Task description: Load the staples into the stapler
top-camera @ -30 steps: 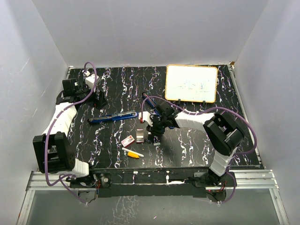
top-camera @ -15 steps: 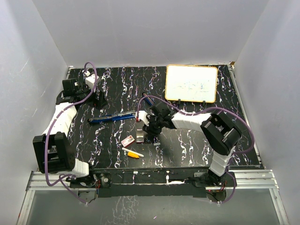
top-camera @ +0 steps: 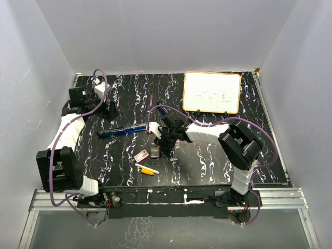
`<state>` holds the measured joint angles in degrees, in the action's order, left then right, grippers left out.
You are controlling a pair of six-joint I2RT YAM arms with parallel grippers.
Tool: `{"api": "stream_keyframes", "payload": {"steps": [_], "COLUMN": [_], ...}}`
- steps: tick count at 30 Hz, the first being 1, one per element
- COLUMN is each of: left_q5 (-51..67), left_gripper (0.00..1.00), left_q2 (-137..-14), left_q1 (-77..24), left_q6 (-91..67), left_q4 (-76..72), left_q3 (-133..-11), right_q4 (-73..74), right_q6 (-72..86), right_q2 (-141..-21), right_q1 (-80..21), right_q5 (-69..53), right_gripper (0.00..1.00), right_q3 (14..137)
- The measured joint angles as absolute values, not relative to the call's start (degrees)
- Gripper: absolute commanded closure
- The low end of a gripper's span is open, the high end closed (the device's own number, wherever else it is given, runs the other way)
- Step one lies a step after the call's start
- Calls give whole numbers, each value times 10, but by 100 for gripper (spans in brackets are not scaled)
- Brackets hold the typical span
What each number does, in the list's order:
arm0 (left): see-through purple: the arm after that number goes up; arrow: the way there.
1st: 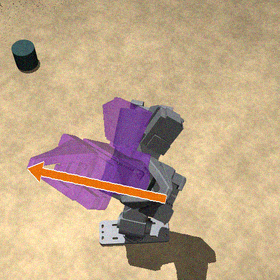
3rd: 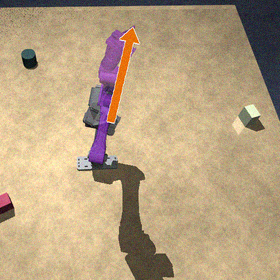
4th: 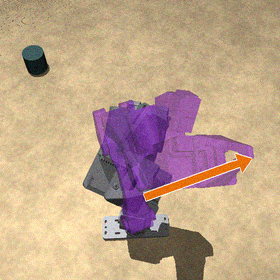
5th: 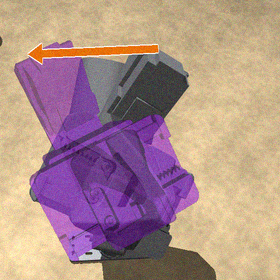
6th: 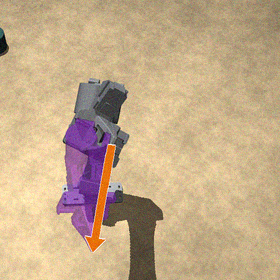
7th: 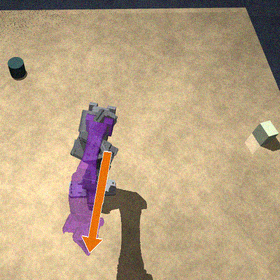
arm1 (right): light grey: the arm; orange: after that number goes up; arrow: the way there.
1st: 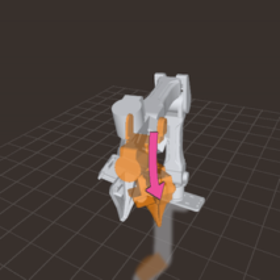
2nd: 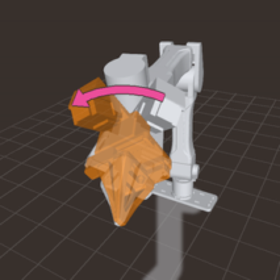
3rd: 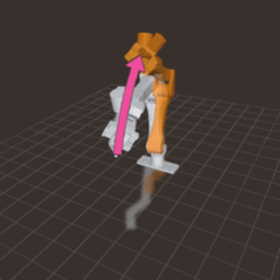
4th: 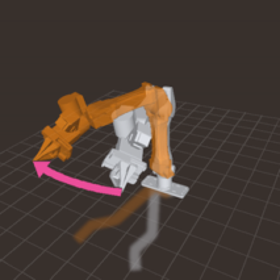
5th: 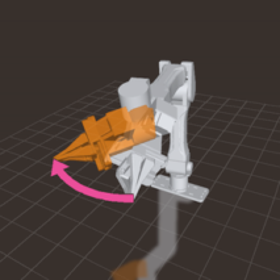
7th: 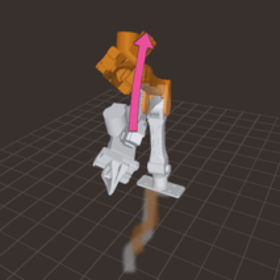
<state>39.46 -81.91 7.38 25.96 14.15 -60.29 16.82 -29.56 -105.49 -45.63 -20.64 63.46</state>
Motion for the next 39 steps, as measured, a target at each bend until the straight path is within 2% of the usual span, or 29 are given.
{"api": "stream_keyframes", "payload": {"steps": [15,23,30,32,34,39], "left_q5": [395,395,394,394,394,394], "left_gripper": [16,16,16,12,4,3], "left_q2": [-818,-818,-818,-818,-818,-820], "left_q1": [74,74,74,74,74,74], "left_q6": [260,260,260,260,259,257], "left_q4": [141,142,142,142,142,162], "left_q3": [-602,-602,-602,-602,-602,-608], "right_q4": [192,200,205,208,210,221], "right_q6": [-303,-309,-312,-311,-310,-299], "right_q2": [-1054,-1055,-1055,-1055,-1055,-1055], "right_q1": [-456,-456,-454,-453,-453,-445], "right_q5": [-205,-206,-205,-205,-205,-208], "right_gripper": [60,70,82,84,86,89], "right_q3": [641,644,645,647,647,652]}}
